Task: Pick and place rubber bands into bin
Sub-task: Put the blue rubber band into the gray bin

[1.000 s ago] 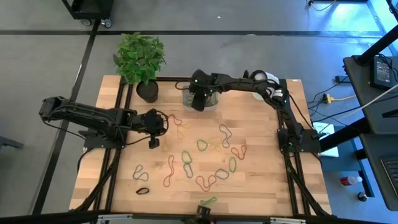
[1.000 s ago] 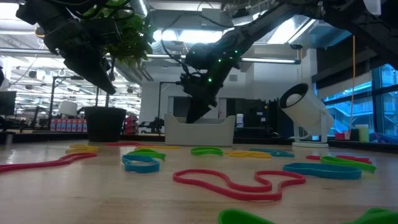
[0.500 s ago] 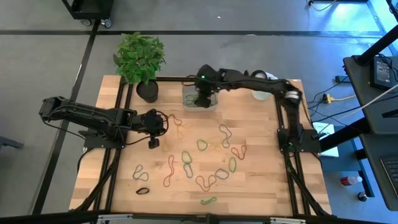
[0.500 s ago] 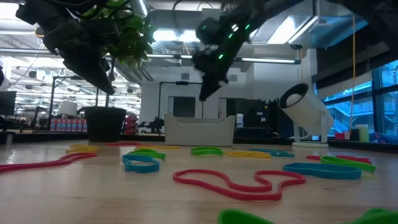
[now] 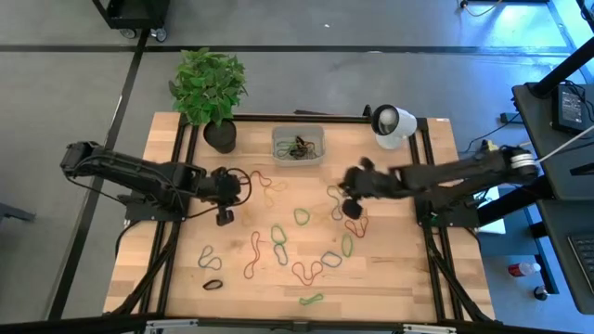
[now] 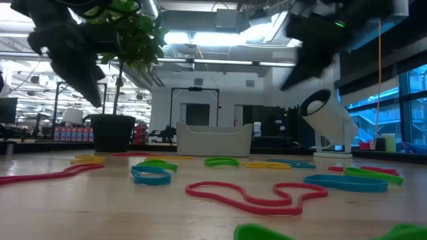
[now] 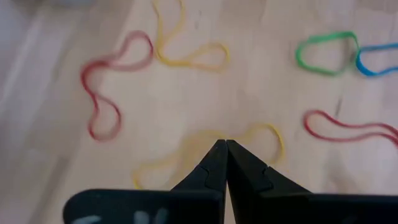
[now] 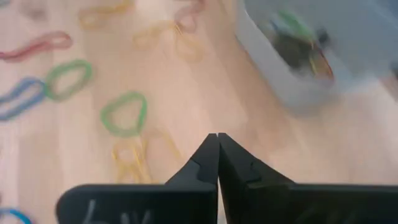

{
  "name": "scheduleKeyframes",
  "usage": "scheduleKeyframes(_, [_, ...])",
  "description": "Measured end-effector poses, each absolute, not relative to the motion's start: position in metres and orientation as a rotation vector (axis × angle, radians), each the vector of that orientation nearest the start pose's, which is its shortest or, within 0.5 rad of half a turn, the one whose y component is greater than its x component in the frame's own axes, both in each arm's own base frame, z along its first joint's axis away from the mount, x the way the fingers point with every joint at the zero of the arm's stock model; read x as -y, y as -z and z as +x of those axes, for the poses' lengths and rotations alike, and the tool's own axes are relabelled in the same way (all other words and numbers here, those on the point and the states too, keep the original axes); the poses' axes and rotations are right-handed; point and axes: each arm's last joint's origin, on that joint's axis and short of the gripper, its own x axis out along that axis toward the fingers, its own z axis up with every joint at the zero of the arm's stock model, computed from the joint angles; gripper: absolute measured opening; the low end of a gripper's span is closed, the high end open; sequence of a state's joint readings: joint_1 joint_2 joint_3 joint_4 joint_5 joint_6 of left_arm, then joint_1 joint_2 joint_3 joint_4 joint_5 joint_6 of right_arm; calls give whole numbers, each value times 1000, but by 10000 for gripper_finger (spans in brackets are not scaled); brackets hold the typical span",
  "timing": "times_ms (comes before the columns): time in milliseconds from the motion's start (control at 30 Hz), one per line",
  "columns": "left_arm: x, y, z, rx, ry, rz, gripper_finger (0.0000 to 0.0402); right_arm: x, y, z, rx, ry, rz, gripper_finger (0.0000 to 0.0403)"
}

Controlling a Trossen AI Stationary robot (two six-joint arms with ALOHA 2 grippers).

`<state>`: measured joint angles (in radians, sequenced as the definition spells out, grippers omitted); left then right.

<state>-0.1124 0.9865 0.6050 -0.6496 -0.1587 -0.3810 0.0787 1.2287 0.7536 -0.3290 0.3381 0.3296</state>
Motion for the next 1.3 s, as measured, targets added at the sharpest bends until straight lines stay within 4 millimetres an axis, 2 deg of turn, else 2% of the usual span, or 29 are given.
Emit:
scheduleKeyframes(200, [44,-207,181,-1109,-272,-318,3,-40,-193,202,-705,406,262,2])
scheduleKeyframes(367, [70,-199,178,-1258,-404,-523,3,-51,-177,190,-722,419,280,2])
scheduleKeyframes(500, [90,-192,167,-1319,-526,-652,8,-54,-173,187,-726,419,280,2])
scheduleKeyframes(633, [107,-186,160,-1326,-615,-715,30,-57,-172,185,-728,401,277,1])
scheduleKeyframes(1000, [140,-162,146,-1434,-698,-669,122,-60,-172,185,-718,386,280,2])
scheduleKeyframes(1300, [154,-143,146,-1474,-720,-640,127,-60,-174,187,-682,397,286,1])
